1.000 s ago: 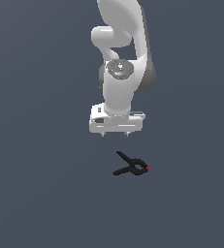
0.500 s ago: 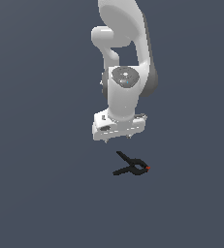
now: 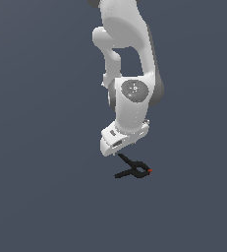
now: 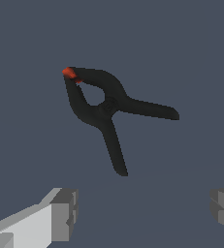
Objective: Pick up the object and move it to a goal position.
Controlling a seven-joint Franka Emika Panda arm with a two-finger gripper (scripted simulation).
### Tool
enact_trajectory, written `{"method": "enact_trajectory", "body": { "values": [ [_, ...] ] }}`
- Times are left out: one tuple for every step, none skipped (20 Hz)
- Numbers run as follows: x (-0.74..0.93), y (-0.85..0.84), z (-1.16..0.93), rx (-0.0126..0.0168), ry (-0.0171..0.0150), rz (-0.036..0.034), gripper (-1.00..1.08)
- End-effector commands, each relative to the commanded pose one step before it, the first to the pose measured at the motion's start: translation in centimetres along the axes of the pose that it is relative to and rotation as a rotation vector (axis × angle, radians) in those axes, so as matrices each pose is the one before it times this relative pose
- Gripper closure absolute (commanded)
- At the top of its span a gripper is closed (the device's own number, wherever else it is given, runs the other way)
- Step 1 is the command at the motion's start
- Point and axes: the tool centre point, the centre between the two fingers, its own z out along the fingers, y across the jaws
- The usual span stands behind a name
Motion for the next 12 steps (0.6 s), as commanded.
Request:
{"method": "enact_trajectory", "body": {
  "values": [
    [0.694,-0.186,0.553,0.00078,-0.00039,-0.0794,-0.92],
    [0.273,-0.054,0.22,0.00044,-0.00004,-0.03091,-0.92],
    [0.273,-0.046,0.221,0.00049,0.00003,-0.03083,-0.92],
    [0.272,-0.039,0.222,0.00053,0.00011,-0.03076,-0.92],
    [0.271,-0.032,0.222,0.00057,0.00019,-0.03069,-0.92],
    [0.27,-0.024,0.223,0.0006,0.00027,-0.03061,-0.92],
    [0.268,-0.016,0.223,0.00063,0.00035,-0.03053,-0.92],
    [0.266,-0.009,0.224,0.00065,0.00044,-0.03045,-0.92],
    [0.264,-0.001,0.224,0.00067,0.00052,-0.03037,-0.92],
    [0.262,0.006,0.225,0.00069,0.00061,-0.03029,-0.92],
    [0.26,0.013,0.225,0.0007,0.00069,-0.03022,-0.92],
    [0.257,0.02,0.225,0.0007,0.00077,-0.03013,-0.92]
  ]
}}
